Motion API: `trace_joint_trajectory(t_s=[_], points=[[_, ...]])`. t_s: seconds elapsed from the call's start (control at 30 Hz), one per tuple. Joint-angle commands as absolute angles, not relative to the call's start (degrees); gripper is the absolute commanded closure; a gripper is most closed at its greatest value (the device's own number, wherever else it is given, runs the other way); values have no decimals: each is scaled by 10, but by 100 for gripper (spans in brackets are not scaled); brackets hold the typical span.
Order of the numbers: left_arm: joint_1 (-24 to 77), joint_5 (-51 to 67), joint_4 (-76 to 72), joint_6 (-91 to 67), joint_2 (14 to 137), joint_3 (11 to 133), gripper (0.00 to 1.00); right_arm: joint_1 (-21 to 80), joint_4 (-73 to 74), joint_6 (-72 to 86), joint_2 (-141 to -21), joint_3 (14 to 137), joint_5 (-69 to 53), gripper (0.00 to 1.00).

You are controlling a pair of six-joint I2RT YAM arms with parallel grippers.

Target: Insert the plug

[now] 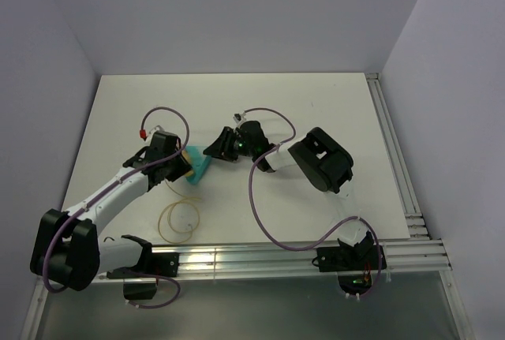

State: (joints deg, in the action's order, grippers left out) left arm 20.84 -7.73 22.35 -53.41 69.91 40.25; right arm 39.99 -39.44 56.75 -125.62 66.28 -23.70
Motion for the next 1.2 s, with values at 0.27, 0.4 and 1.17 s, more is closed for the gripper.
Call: trace_joint_trajectory(t_s=[0.27, 0.4, 1.17], points=[[202, -40, 199, -510, 713, 398, 100, 400, -397, 548, -1273, 664, -236, 100], [202, -54, 228, -509, 707, 408, 100, 400, -397, 549, -1273, 664, -236, 100], [202, -24, 249, -464, 694, 410, 100, 400, -403, 554, -1275, 666, -246, 100]])
